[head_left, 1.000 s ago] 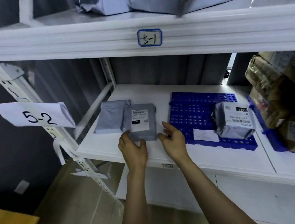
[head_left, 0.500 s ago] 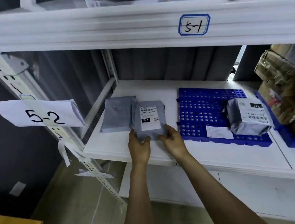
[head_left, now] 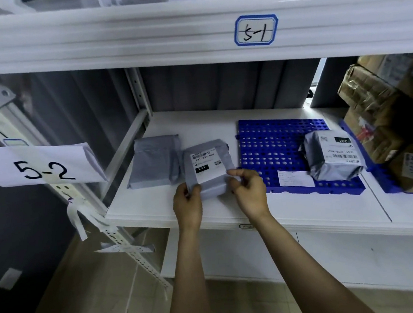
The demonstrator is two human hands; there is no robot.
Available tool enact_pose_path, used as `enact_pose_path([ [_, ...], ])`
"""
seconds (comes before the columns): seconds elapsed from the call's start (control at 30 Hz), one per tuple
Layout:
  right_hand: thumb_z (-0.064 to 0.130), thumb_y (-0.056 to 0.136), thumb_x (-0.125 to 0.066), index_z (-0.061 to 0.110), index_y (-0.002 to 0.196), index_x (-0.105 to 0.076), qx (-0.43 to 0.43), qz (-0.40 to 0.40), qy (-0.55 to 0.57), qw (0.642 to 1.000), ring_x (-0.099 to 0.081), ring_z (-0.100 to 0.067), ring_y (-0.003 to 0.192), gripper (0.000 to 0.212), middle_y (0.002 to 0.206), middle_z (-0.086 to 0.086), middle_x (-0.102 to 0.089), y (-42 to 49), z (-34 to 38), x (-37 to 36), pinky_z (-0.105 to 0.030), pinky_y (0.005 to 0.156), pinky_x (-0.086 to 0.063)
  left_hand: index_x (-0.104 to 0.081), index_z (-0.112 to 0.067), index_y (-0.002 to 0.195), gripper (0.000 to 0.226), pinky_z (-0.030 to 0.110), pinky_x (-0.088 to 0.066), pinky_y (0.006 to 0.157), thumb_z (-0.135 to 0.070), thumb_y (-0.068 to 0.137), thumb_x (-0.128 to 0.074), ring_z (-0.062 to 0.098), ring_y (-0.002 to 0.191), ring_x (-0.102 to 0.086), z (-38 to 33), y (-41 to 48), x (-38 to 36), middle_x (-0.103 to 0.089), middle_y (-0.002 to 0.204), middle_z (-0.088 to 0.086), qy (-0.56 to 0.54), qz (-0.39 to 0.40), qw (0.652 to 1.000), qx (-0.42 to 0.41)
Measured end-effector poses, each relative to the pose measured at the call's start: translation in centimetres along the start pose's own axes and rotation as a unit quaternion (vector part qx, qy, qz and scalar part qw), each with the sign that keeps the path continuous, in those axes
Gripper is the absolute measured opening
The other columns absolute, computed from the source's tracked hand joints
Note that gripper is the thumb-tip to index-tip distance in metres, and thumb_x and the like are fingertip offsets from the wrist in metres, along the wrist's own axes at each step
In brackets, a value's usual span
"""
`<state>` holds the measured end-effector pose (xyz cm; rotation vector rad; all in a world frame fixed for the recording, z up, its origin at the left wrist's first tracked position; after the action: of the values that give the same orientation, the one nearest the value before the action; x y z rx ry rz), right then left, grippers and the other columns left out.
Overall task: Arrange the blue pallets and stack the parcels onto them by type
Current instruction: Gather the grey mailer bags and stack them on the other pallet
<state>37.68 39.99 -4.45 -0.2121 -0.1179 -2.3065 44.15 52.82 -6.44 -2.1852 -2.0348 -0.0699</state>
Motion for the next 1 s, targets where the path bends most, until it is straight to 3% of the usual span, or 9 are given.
enact_pose_path([
  [0.07, 0.008, 0.088, -0.064, 0.034, 0.084, -0.065, 0.012, -0.03, 0.009, 0.999, -0.061, -0.022, 0.099, 0.026, 0.112, -0.007, -0.059, 0.0, 0.3, 0.9, -0.046, 0.093, -0.052, -0.057, -0.01, 0.11, 0.016, 0.037, -0.053, 0.075, -0.012, 0.094, -0.053, 0.021, 0.091, -0.059, -0.3, -0.3, -0.8, -0.061, 0.101, 0.004, -0.048, 0.021, 0.999, 0.009],
  [0.17, 0.007, 0.088, -0.063, 0.029, 0.087, -0.067, 0.023, -0.067, 0.018, 0.997, -0.06, -0.017, 0.096, 0.023, 0.108, -0.002, -0.057, 0.1, 0.6, 2.4, -0.045, 0.09, -0.053, -0.05, -0.011, 0.119, 0.025, 0.03, -0.056, 0.069, -0.009, 0.095, -0.053, 0.016, 0.095, -0.06, -1.4, -1.1, -2.2, -0.058, 0.108, -0.001, -0.116, 0.053, 0.992, 0.009],
  [0.33, 0.006, 0.089, -0.06, 0.018, 0.1, -0.069, 0.001, -0.108, 0.038, 0.993, -0.063, -0.017, 0.096, 0.019, 0.108, -0.005, -0.066, 0.7, -0.2, 4.9, -0.035, 0.089, -0.053, -0.044, -0.011, 0.131, 0.039, 0.027, -0.057, 0.066, -0.01, 0.094, -0.057, 0.02, 0.102, -0.061, -3.0, -2.0, -5.3, -0.057, 0.122, 0.005, -0.134, 0.091, 0.987, -0.015],
  [0.47, 0.003, 0.088, -0.059, 0.016, 0.107, -0.07, -0.026, -0.143, 0.038, 0.989, -0.058, -0.015, 0.073, 0.025, 0.09, -0.003, -0.066, 1.6, -0.6, 7.3, -0.029, 0.075, -0.052, -0.045, -0.008, 0.133, 0.041, 0.021, -0.056, 0.06, -0.007, 0.094, -0.056, 0.013, 0.095, -0.061, -3.8, -1.9, -8.5, -0.056, 0.124, 0.007, -0.125, 0.114, 0.985, -0.022],
  [0.63, -0.001, 0.087, -0.057, 0.013, 0.119, -0.063, -0.074, -0.139, 0.046, 0.986, -0.063, -0.017, 0.091, 0.035, 0.104, -0.003, -0.065, 4.1, -1.1, 8.8, -0.027, 0.085, -0.052, -0.046, -0.01, 0.134, 0.042, 0.019, -0.057, 0.064, -0.009, 0.094, -0.056, 0.024, 0.11, -0.058, -4.4, -0.5, -12.3, -0.056, 0.129, 0.008, -0.075, 0.135, 0.988, -0.022],
  [0.73, 0.0, 0.088, -0.057, 0.009, 0.126, -0.059, -0.091, -0.126, 0.018, 0.988, -0.059, -0.02, 0.104, 0.04, 0.118, -0.007, -0.062, 5.3, -1.0, 9.3, -0.03, 0.095, -0.05, -0.048, -0.008, 0.132, 0.04, 0.028, -0.055, 0.078, -0.009, 0.093, -0.056, 0.023, 0.107, -0.058, -4.9, 0.7, -13.7, -0.058, 0.127, 0.01, -0.024, 0.136, 0.99, -0.043],
  [0.8, -0.001, 0.087, -0.055, 0.008, 0.128, -0.058, -0.091, -0.12, -0.005, 0.989, -0.057, -0.024, 0.117, 0.042, 0.128, -0.009, -0.06, 6.0, -0.9, 9.4, -0.035, 0.104, -0.046, -0.049, -0.006, 0.132, 0.039, 0.025, -0.049, 0.084, -0.01, 0.094, -0.056, 0.026, 0.112, -0.058, -5.1, 1.4, -14.3, -0.058, 0.127, 0.011, 0.007, 0.133, 0.989, -0.061],
  [1.0, -0.004, 0.088, -0.052, 0.003, 0.133, -0.053, -0.091, -0.096, -0.047, 0.99, -0.051, -0.027, 0.126, 0.045, 0.136, -0.013, -0.054, 7.1, -0.6, 9.3, -0.035, 0.107, -0.043, -0.045, -0.008, 0.135, 0.039, 0.024, -0.045, 0.085, -0.02, 0.098, -0.051, 0.027, 0.117, -0.055, -5.1, 2.3, -15.2, -0.055, 0.133, 0.012, 0.09, 0.128, 0.983, -0.096],
])
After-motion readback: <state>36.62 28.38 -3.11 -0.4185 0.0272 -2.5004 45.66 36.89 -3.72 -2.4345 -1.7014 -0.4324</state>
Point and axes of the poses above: each hand's wrist, its own y-axis towards the middle knuckle, its own x-axis out of the back of the hand, z = x × y, the point moved 2 cm from there along y, towards the middle knuckle
